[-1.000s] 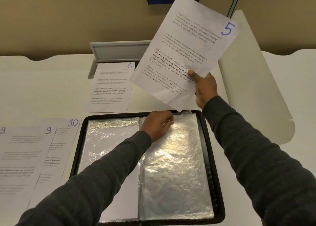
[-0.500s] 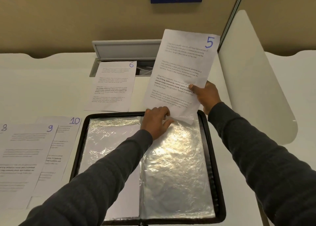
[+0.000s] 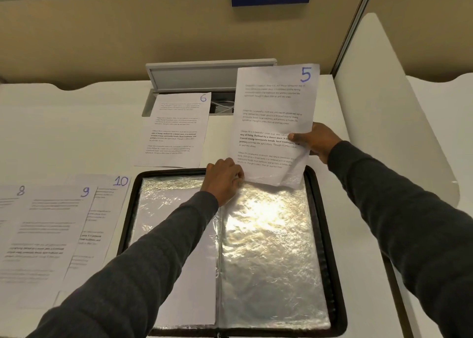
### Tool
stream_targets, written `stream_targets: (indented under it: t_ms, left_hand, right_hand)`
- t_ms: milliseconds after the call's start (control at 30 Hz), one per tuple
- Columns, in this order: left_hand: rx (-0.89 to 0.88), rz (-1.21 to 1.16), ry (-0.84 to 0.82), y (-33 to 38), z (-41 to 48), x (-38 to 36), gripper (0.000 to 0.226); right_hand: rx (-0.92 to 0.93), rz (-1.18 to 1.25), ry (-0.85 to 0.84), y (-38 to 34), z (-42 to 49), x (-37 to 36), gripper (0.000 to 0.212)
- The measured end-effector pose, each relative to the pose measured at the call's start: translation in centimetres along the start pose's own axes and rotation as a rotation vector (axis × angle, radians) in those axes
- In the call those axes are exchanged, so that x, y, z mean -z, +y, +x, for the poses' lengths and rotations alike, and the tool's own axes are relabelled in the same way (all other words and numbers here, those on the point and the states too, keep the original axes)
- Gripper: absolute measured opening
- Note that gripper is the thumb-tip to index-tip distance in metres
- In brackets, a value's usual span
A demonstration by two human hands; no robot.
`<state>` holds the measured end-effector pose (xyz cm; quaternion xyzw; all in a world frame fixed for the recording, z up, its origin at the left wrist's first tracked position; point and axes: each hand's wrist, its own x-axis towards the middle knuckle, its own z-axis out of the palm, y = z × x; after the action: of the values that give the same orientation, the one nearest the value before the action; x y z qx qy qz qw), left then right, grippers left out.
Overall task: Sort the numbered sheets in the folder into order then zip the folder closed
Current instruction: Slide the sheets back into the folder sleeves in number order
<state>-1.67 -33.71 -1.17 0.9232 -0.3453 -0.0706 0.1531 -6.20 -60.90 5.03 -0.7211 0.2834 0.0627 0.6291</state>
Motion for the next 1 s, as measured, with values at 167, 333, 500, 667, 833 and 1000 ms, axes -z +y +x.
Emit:
stream_targets:
  t_ms: [167,333,500,667,833,1000]
  left_hand:
    - [-0.001,-0.001,0.032,0.1,0.3,0.1,0.007]
    - [-0.054,-0.041,0.034,0.6,0.5,-0.1,0.009]
    - [-0.078,-0.055,0.054,2.0,1.3,-0.1,0.007]
    - [-0.132,-0.100,0.029,2.4,2.3,0.3,0.009]
    - [-0.246,-0.138,-0.081,3.8,3.6,0.2,0.012]
    - [-0.148,-0.238,0.011,5.0,4.3,0.3,0.007]
  right_hand:
    - [-0.060,-0.112,-0.134,-0.9,0.0,-1.0,0.036]
    - [-0.108,-0.206,-0.166,-0.7,0.1,-2.6,0.044]
    - [-0.117,-0.313,-0.143,-0.1,0.1,-3.2,0.046]
    - [-0.050,-0.366,0.019,0.0,0.3,-2.9,0.043]
    - [-0.076,-0.340,0.021,0.7,0.4,-3.8,0.041]
    - [-0.051,-0.424,0.070,0.3,0.5,-3.9,0.034]
